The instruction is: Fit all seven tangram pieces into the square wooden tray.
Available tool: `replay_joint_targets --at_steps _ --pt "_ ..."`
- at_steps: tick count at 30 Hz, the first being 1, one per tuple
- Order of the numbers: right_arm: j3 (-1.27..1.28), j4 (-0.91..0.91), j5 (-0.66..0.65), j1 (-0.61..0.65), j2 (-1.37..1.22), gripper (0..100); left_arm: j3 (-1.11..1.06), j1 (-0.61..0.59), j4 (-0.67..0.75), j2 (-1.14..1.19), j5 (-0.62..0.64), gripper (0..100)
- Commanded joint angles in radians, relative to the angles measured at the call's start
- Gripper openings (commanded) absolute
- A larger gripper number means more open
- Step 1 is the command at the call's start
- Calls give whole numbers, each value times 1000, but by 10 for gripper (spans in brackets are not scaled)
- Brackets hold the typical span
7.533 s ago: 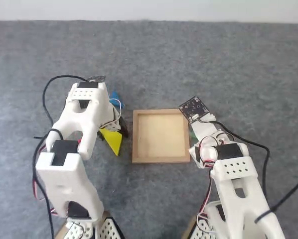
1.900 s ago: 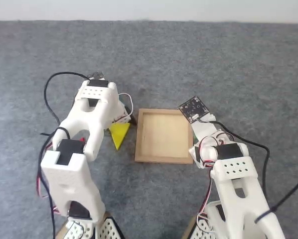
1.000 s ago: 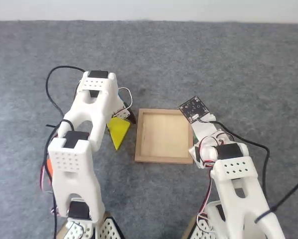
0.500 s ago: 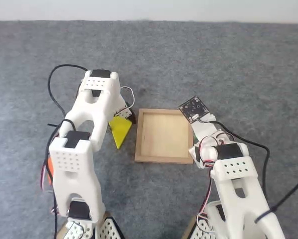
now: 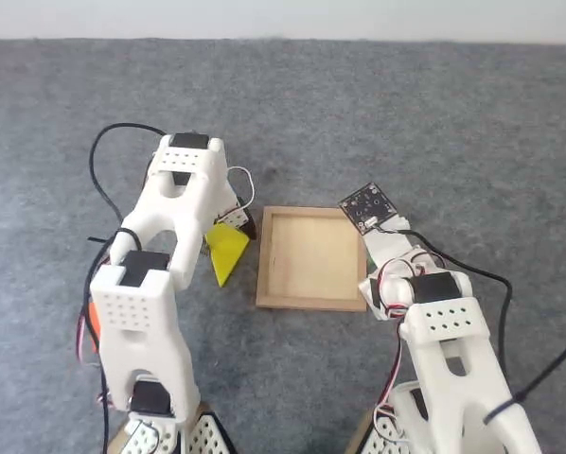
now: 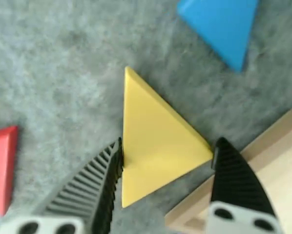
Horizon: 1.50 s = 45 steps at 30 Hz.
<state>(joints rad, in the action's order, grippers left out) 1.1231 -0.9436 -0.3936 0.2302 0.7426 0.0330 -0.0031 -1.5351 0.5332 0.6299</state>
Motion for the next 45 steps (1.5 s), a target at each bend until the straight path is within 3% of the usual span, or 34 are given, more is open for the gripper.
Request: replay_joint_targets --at_steps 1,12,21,25,33,38,45 --pt "-6 15 9 5 2 154 -67 11 21 -150 -51 261" --pt "-6 15 9 5 2 154 -139 14 29 -259 -176 265" --pt "-6 15 9 5 2 154 -153 12 3 -264 -413 265" --pt "-6 15 9 4 2 154 -186 18 -14 -295 -422 265" --pt "-6 15 9 4 2 154 -378 -87 34 -637 -471 265" --pt "-6 15 9 4 2 154 -418 -247 11 -761 -635 284" --pt "-6 15 9 4 2 154 -433 -377 -49 -763 -990 302"
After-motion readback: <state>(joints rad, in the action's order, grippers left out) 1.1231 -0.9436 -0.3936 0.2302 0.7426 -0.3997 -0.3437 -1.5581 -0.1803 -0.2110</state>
